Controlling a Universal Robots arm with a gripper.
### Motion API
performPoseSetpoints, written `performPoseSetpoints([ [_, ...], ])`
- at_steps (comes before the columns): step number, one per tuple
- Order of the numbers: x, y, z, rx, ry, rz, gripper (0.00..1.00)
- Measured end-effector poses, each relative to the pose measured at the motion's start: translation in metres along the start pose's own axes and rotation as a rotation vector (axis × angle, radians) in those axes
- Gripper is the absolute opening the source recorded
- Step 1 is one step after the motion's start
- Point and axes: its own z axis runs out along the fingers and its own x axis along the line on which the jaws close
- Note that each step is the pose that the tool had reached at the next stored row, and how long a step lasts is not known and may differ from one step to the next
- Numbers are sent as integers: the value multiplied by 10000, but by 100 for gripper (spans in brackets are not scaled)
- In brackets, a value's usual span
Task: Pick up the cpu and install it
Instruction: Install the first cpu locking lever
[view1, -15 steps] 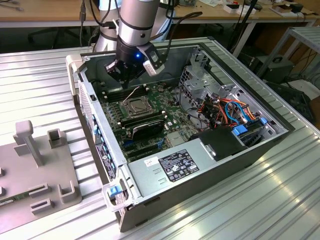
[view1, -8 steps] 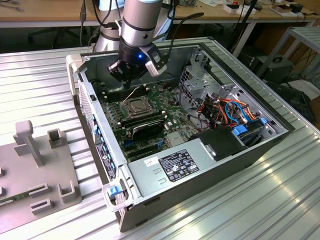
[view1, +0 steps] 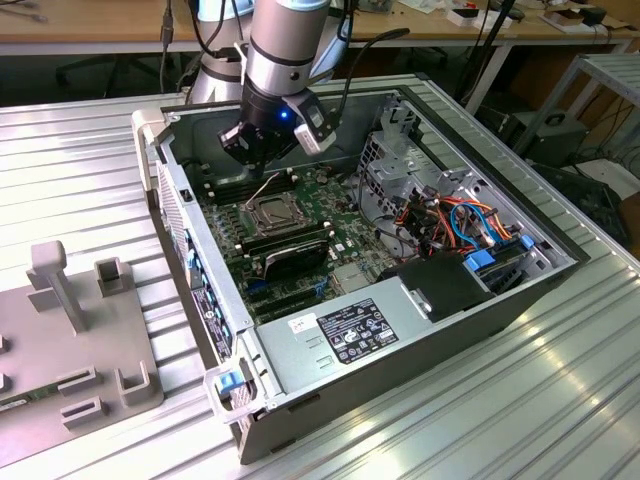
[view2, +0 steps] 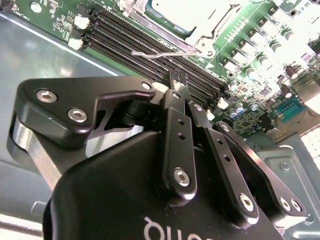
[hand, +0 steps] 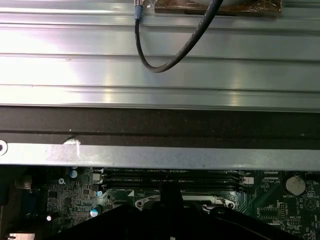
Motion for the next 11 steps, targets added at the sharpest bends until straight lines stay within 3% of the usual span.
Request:
performPoseSetpoints([
  [11,-39,-7,48,0,5,0,11],
])
